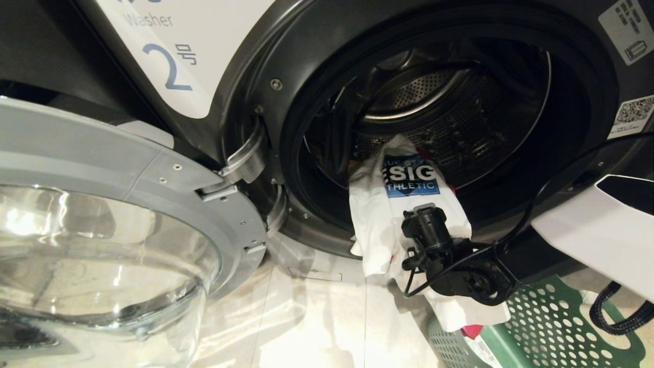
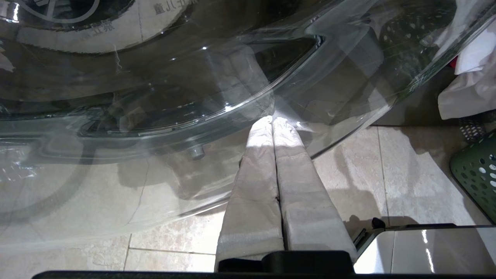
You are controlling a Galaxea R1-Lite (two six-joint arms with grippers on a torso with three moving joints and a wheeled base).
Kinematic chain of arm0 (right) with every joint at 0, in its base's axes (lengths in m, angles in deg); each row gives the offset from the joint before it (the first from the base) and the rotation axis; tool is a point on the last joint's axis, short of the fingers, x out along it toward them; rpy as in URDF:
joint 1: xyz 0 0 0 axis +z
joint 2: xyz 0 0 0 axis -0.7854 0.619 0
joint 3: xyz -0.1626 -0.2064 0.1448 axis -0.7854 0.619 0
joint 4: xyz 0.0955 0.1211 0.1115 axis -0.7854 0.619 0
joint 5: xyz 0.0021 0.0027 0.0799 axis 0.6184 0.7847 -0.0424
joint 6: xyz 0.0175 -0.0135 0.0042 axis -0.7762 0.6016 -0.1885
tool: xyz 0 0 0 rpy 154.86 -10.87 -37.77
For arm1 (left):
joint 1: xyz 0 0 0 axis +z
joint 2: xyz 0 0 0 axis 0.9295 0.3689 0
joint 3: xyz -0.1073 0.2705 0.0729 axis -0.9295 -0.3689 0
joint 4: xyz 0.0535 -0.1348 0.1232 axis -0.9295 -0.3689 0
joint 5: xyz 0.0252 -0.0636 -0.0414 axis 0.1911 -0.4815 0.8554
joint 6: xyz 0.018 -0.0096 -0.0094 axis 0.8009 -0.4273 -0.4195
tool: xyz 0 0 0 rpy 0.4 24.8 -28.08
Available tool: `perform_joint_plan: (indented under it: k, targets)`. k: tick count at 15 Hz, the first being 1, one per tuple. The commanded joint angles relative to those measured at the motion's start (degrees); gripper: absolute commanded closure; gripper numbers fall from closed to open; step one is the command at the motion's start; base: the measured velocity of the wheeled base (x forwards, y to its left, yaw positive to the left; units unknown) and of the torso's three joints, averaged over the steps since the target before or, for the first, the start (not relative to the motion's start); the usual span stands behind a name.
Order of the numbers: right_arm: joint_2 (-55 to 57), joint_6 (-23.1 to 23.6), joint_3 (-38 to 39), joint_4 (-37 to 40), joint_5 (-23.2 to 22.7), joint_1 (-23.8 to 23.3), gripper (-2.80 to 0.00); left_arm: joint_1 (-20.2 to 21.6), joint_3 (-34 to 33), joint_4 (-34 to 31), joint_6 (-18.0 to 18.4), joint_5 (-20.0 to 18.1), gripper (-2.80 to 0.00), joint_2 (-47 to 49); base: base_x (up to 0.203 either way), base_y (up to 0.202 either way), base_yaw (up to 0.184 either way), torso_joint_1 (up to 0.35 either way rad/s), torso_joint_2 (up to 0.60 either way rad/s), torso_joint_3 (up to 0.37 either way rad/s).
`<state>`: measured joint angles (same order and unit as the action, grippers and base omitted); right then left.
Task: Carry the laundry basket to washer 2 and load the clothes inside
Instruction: Place the clothes into the washing machine
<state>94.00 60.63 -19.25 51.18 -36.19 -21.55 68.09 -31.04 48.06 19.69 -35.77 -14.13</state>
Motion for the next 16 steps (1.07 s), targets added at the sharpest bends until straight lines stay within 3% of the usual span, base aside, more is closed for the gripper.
perform_joint_plan:
  k: [1, 7, 12, 14, 16]
  targets:
    - [-0.47, -0.68, 0.12, 0.81, 0.14, 0.03, 0.00, 0.00, 0.00, -0.05, 0.00, 0.02, 0.00, -0.01, 0.000, 0.000, 0.000, 0.000, 0.00, 0.000]
    - [-6.07, -6.31, 1.51, 11.34, -0.11, 0.11, 0.00, 0.00, 0.00, -0.05, 0.00, 0.02, 0.00, -0.01, 0.000, 0.000, 0.000, 0.000, 0.00, 0.000]
    - [-17.10, -6.63, 4.21, 15.70, 0.07, 1.30, 0.00, 0.00, 0.00, 0.04, 0.00, 0.02, 0.00, -0.01, 0.000, 0.000, 0.000, 0.000, 0.00, 0.000]
    - [-19.31, -6.69, 3.27, 15.73, 0.93, 4.50, 0.00, 0.00, 0.00, 0.04, 0.00, 0.02, 0.00, -0.01, 0.000, 0.000, 0.000, 0.000, 0.00, 0.000]
    - [-18.15, -7.02, 1.88, 10.32, 4.81, 7.04, 0.00, 0.00, 0.00, 0.04, 0.00, 0.02, 0.00, 0.02, 0.000, 0.000, 0.000, 0.000, 0.00, 0.000]
